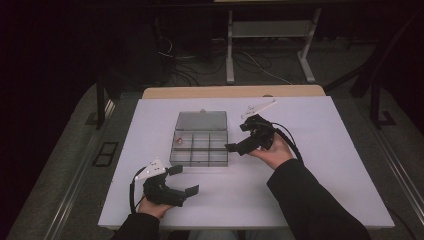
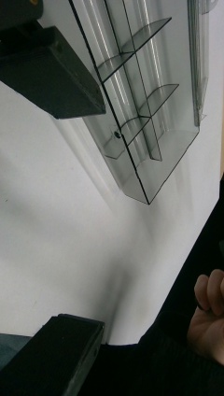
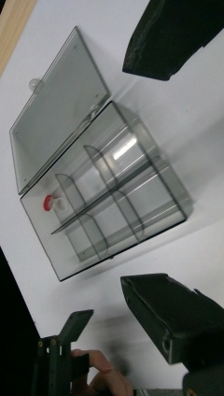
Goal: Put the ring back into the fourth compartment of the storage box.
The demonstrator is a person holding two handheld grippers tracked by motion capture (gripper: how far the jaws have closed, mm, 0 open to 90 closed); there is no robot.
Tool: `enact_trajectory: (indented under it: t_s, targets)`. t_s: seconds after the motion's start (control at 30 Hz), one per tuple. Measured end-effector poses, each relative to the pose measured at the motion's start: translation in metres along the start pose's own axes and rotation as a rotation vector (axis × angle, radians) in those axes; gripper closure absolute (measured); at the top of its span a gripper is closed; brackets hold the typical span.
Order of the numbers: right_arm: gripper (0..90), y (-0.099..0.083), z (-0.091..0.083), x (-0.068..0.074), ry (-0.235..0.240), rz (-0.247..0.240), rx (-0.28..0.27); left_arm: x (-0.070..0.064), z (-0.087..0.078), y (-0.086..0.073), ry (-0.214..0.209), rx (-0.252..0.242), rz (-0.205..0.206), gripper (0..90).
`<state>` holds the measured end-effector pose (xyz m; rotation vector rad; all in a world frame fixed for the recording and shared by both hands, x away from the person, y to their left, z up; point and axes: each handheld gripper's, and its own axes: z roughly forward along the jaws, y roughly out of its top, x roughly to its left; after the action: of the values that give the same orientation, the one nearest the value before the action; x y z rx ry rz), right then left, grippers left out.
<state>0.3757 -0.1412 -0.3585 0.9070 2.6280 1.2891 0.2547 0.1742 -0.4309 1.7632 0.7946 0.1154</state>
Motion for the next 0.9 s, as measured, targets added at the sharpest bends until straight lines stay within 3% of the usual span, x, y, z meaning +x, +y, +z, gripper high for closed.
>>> enact_trajectory:
  t_s: [0.9]
  targets:
    - [0.0, -0.083, -0.067, -0.003, -0.065, 0.074, -0.033, -0.001, 0.0, 0.0, 0.002, 0.004, 0.003, 0.0]
